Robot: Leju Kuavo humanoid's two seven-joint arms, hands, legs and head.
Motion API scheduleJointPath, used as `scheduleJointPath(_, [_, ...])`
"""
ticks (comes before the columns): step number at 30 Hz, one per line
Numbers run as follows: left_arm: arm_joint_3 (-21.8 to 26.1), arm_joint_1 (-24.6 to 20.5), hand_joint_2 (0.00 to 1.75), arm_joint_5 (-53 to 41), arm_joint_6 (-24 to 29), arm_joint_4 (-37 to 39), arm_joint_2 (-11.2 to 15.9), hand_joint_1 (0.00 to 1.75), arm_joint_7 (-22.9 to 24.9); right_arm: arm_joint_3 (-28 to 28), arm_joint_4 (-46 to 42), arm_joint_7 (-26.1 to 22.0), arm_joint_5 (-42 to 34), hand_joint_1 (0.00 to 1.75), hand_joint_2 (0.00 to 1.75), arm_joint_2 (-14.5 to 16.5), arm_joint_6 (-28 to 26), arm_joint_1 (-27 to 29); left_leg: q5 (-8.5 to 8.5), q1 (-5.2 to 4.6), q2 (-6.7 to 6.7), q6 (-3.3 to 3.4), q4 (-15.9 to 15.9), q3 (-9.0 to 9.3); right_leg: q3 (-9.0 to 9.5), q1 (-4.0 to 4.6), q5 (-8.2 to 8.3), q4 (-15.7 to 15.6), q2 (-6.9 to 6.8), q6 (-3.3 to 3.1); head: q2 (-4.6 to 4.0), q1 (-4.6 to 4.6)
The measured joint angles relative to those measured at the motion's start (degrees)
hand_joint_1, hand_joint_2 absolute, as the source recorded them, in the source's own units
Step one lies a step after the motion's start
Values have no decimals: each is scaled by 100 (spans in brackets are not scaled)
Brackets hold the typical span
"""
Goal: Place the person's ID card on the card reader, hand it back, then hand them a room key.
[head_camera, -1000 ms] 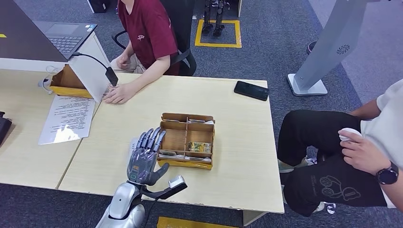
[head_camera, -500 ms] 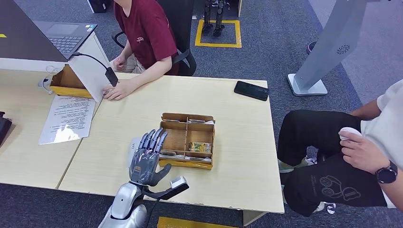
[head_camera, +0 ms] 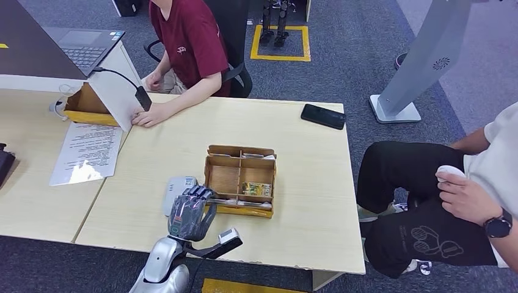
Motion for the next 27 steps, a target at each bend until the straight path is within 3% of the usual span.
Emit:
scheduleJointPath(9, [48, -37, 175, 97, 13, 45, -3, 175, -12, -30, 0, -20, 3, 0, 0, 2, -2, -1, 0, 0, 0, 0, 0, 0, 0, 0, 0, 0, 0, 0, 0, 0])
scheduleJointPath(13, [55, -43, 175, 103, 15, 50, -3, 161, -13, -45, 0, -20, 3, 0, 0, 4, -3, -1, 0, 0, 0, 0, 0, 0, 0, 0, 0, 0, 0, 0, 0, -1])
scheduleJointPath(17, [58, -46, 175, 133, 16, 53, -3, 175, -20, -64, 0, -19, 4, 0, 0, 10, -4, -1, 0, 0, 0, 0, 0, 0, 0, 0, 0, 0, 0, 0, 0, -1])
scheduleJointPath(20, [66, -52, 175, 253, 17, 69, -3, 175, -90, -73, 0, -18, 5, 0, 0, 23, -4, -1, 0, 0, 0, 0, 0, 0, 0, 0, 0, 0, 0, 0, 0, -1])
scheduleJointPath(27, [62, -78, 175, 2140, -342, -179, 28, 173, -862, -98, 0, -20, 7, 0, 0, 33, -14, -1, 1, 1, 0, 0, 0, 0, -1, 1, 0, 0, 0, 0, 0, 0])
